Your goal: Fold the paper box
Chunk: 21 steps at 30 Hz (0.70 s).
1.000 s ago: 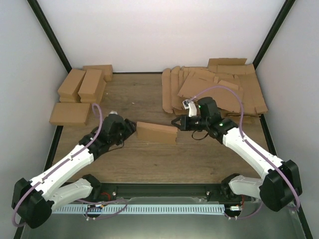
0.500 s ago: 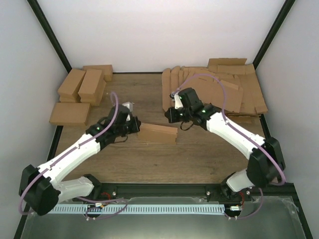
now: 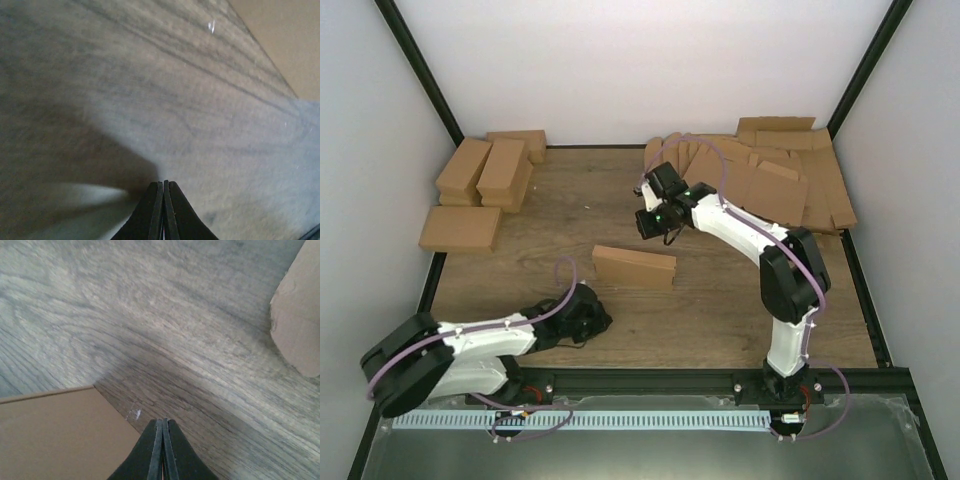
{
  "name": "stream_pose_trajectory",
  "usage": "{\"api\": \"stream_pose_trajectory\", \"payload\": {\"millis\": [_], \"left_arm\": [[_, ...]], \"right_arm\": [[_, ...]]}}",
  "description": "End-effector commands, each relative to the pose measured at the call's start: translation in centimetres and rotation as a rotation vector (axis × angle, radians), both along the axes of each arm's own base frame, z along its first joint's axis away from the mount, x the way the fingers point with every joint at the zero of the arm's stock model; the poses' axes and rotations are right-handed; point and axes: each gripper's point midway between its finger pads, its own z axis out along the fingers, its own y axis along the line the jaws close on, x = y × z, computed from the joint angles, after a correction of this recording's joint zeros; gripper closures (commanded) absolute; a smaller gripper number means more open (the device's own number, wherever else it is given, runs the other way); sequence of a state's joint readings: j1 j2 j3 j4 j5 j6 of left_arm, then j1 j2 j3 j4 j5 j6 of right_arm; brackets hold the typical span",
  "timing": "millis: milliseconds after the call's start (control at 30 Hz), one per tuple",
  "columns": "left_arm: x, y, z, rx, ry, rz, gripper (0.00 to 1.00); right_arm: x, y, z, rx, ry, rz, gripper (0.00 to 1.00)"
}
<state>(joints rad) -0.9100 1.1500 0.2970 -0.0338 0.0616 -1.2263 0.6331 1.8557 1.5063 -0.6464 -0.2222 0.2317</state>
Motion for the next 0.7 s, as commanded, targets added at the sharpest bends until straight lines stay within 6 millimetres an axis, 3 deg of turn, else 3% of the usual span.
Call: {"api": "stream_pose_trajectory", "payload": {"millis": [0, 133, 200, 300, 400, 500, 533, 600, 667], "left_arm": [[3.5, -2.7, 1.5, -0.147, -0.084, 0.117, 0.96], [4.9, -3.5, 0.1, -0.182, -0.079, 0.16, 0.96], [6.1, -3.0, -0.1, -0.194, -0.106, 0.193, 0.96], [8.3, -1.9, 0.0, -0.165, -0.168, 0.238, 0.96], [9.8, -0.8, 0.2, -0.144, -0.216, 0.262, 0.96], [8.6, 1.2, -0.6, -0.03, -0.182, 0.272, 0.96], [7.9, 2.3, -0.1, 0.001, -0.171, 0.285, 0.96], [5.8, 5.3, -0.1, 0.109, -0.109, 0.33, 0.96], [4.4, 8.1, 1.2, 0.163, -0.106, 0.382, 0.96]], "right_arm": [[-0.8, 0.6, -0.1, -0.034, 0.03, 0.051, 0.98], [-3.4, 1.8, -0.8, -0.041, 0.082, 0.129, 0.99], [-6.5, 2.8, -0.6, -0.024, 0.12, 0.194, 0.99], [-11.7, 4.3, 1.6, 0.067, 0.139, 0.267, 0.99], [-15.5, 4.6, 2.5, 0.093, 0.151, 0.28, 0.99], [-16.5, 3.8, 1.5, 0.069, 0.169, 0.248, 0.99], [-16.6, 3.5, 0.9, 0.065, 0.17, 0.237, 0.99], [-16.5, 2.8, 0.0, 0.052, 0.161, 0.192, 0.99], [-16.1, 1.9, -0.3, 0.045, 0.135, 0.132, 0.99]]}}
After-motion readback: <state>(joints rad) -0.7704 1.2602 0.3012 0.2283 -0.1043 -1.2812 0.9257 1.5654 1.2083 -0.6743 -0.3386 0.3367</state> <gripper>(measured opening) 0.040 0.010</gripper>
